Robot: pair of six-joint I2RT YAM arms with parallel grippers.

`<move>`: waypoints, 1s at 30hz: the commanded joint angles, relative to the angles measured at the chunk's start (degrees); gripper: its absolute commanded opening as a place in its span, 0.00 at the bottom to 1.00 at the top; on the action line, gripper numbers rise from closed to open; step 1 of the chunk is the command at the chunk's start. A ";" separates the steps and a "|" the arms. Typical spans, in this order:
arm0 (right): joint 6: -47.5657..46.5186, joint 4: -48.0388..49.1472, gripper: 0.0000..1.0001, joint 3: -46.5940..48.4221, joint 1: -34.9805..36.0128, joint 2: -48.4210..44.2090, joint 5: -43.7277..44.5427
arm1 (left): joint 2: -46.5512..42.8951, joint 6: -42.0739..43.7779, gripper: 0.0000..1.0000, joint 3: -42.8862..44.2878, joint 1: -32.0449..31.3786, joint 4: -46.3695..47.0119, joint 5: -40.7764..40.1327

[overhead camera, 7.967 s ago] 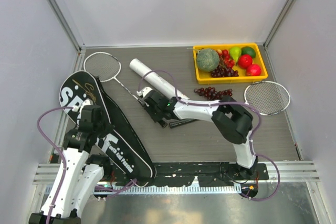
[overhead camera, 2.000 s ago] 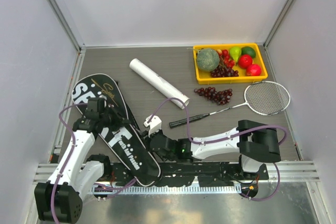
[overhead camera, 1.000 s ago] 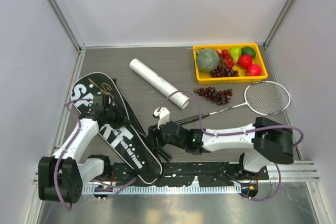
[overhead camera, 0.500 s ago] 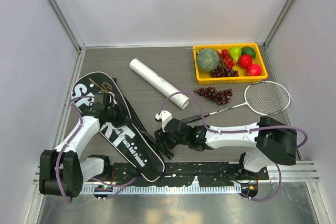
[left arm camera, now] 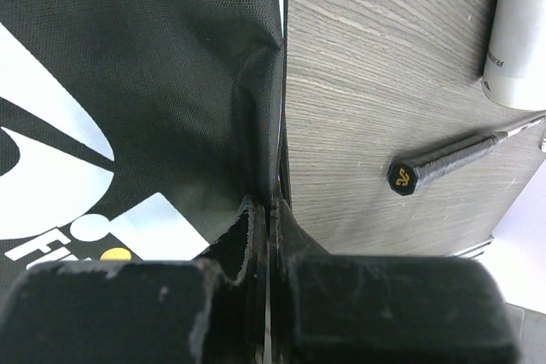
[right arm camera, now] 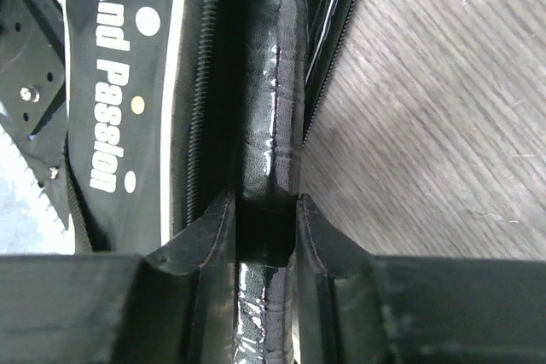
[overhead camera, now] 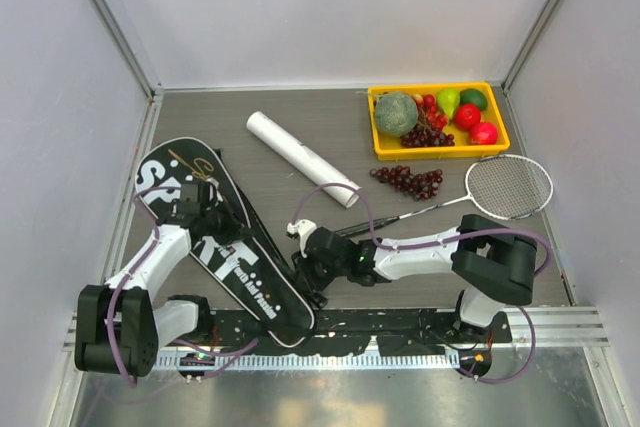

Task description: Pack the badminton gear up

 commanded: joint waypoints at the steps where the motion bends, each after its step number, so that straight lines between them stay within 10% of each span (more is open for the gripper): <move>1: 5.55 7.42 0.05 -0.43 0.09 -4.97 -0.47 | -1.69 -1.92 0.00 -1.66 -0.80 4.51 3.11; 23: 15.25 11.84 0.05 0.17 7.73 -4.45 20.80 | -4.25 -6.87 0.00 0.52 -4.41 3.39 0.66; 27: 12.60 9.36 0.05 2.64 9.67 -2.79 22.75 | -3.62 -1.76 0.50 4.13 -4.41 -6.01 -6.89; 30: 11.63 9.36 0.05 4.48 10.29 -0.42 22.13 | -3.19 0.79 0.62 7.02 -5.20 -10.32 -13.39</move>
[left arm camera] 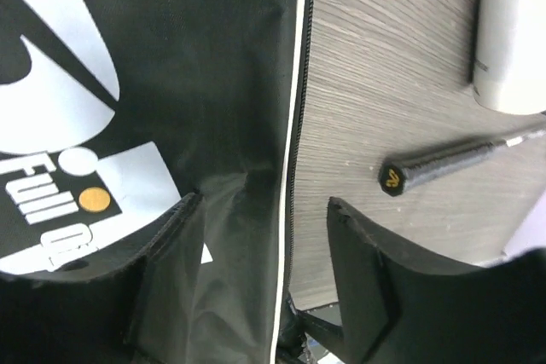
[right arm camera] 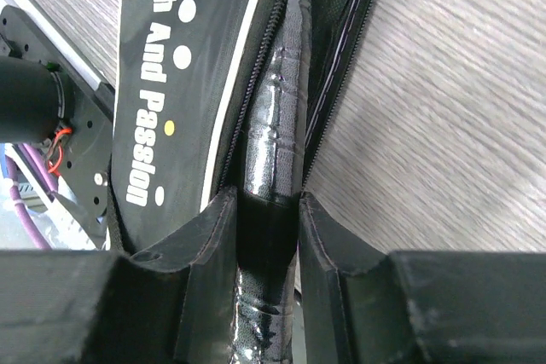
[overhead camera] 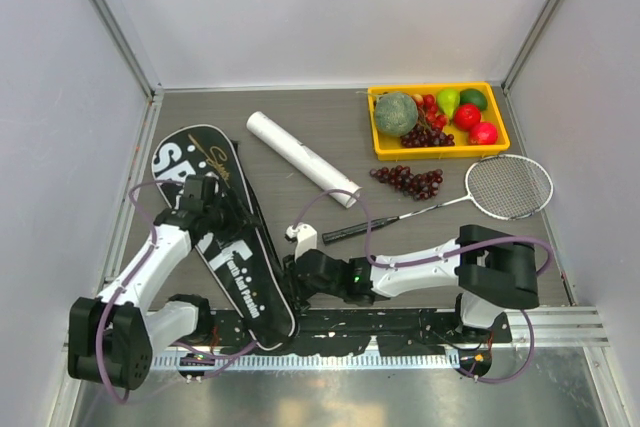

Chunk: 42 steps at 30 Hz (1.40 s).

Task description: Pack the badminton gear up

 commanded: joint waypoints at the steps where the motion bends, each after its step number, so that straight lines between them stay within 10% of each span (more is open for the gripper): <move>1: -3.45 4.16 0.05 5.77 1.35 2.10 3.35 | 1.10 5.99 0.64 6.18 -1.46 -9.50 -11.19; 8: -4.33 3.10 0.05 7.45 2.23 3.07 5.28 | 10.58 8.82 0.67 19.71 -9.46 -23.74 -33.00; 21: -5.12 2.66 0.06 9.47 3.81 4.22 7.13 | 24.65 2.93 0.69 25.35 -15.62 -28.86 -35.31; 25: -5.13 2.84 0.05 9.74 4.34 5.09 6.87 | 25.18 2.57 0.54 24.47 -15.71 -27.18 -34.07; 30: -4.34 3.45 0.06 10.17 4.42 4.83 6.08 | 22.65 2.49 0.00 23.94 -15.79 -27.97 -33.55; 35: -0.47 5.56 0.27 10.61 4.51 3.17 3.01 | 14.48 1.52 0.00 20.96 -15.71 -22.89 -25.65; 42: 3.30 9.42 0.19 4.73 4.69 -1.41 7.31 | 3.14 1.08 0.00 16.48 -14.57 -19.19 -21.34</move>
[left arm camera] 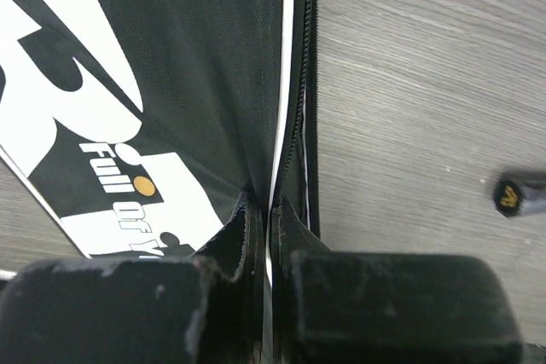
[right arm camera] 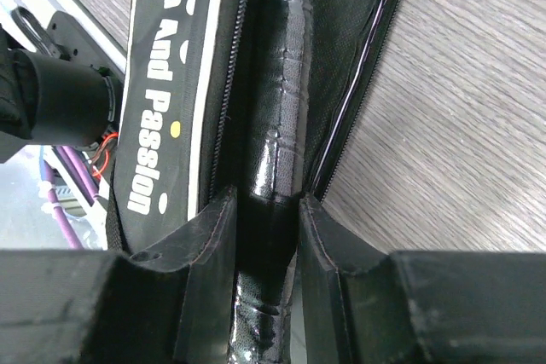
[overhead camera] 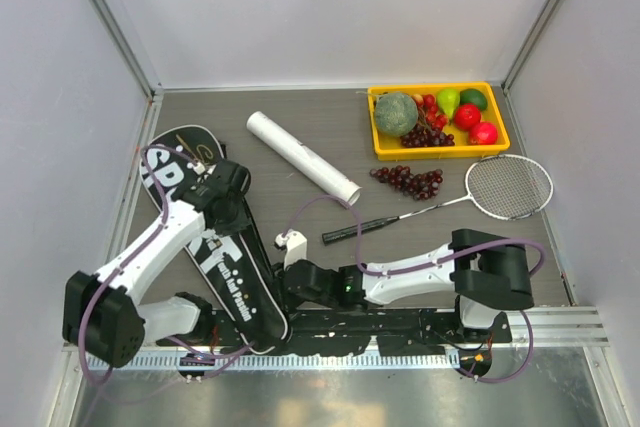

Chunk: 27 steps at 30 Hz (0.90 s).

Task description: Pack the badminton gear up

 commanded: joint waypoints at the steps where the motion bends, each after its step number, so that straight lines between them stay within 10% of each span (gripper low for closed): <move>1: 3.29 11.74 0.22 -2.87 0.27 -5.91 3.16 | -7.38 -1.26 0.00 -2.41 1.04 6.47 7.91; 8: 7.08 14.76 0.43 -2.73 0.36 -7.41 1.49 | -13.55 -2.40 0.00 -9.97 4.65 13.16 14.95; 18: 11.20 17.90 0.41 -4.11 0.36 -1.95 -4.05 | -9.86 -2.31 0.00 -16.13 7.11 17.29 16.54; 27: 0.57 6.41 0.54 -12.38 -3.41 -17.51 -5.62 | -10.74 -1.08 0.00 -16.48 7.81 19.13 18.46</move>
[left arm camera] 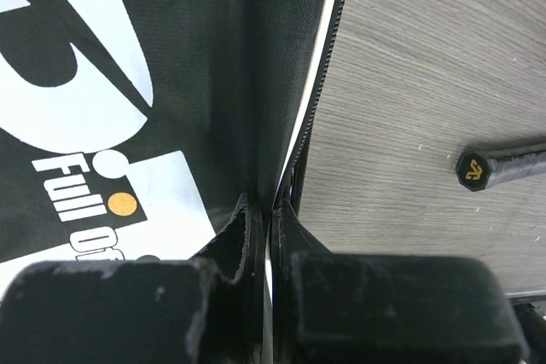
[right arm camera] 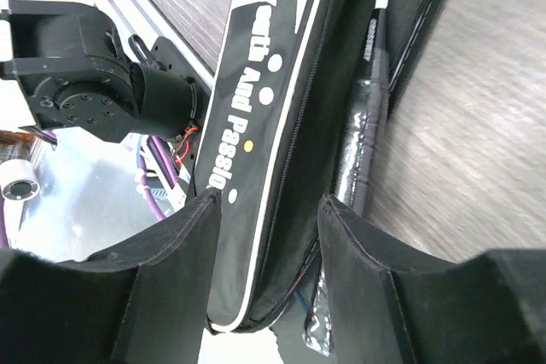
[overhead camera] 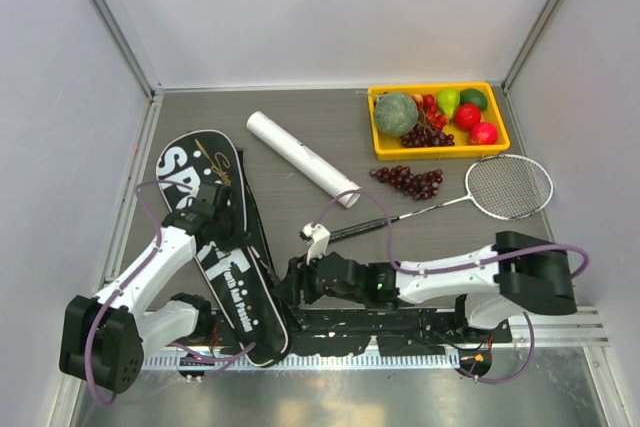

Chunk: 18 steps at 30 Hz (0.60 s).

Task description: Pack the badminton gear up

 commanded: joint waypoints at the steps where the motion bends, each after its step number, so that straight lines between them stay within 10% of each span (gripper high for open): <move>1: -5.16 -6.40 0.54 -1.97 -2.28 -6.96 -1.57 | -0.90 0.27 0.00 -0.55 0.49 5.82 3.78; 10: -4.99 0.08 0.54 -5.41 -7.81 -2.75 -10.10 | 1.13 0.80 0.00 -0.55 0.49 7.77 7.22; 18: -9.47 -4.05 0.50 11.00 -15.38 11.04 -7.80 | -2.04 0.63 0.00 -1.87 0.49 7.33 5.37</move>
